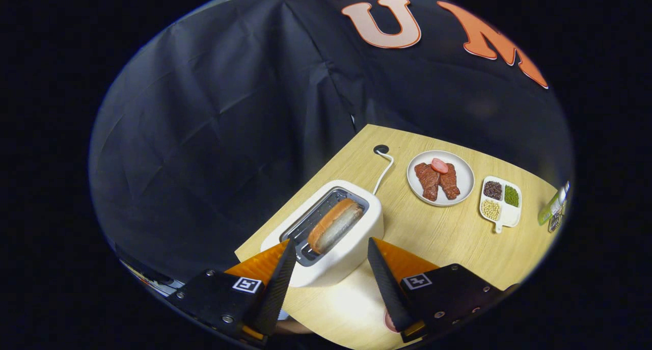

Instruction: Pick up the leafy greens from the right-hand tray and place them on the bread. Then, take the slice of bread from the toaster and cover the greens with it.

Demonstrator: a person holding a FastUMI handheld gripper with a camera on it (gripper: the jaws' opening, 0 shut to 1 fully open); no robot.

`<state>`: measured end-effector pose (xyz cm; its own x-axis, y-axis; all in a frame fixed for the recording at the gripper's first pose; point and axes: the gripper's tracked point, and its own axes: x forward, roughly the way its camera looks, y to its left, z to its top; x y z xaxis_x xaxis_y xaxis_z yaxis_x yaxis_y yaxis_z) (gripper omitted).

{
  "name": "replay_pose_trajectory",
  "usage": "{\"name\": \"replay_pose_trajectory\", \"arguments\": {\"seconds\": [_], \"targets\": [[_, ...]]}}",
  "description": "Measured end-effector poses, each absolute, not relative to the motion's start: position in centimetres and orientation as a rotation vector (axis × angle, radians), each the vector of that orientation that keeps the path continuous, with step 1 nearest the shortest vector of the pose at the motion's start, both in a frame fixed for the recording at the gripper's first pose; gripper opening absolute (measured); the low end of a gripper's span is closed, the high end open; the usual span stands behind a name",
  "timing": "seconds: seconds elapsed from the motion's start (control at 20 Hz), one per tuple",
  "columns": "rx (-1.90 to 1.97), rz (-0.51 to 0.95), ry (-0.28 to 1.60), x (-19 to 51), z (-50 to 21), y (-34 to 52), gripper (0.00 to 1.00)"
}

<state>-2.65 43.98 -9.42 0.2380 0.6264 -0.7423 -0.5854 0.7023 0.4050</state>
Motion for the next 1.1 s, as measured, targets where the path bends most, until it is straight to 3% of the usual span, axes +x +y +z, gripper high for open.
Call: {"name": "replay_pose_trajectory", "arguments": {"seconds": [0.75, 1.1], "targets": [[-0.008, 0.694, 1.218, -1.3, -13.7, 47.5, 0.82], [-0.011, 0.612, 1.314, -0.7, -16.2, 48.0, 0.63]]}}
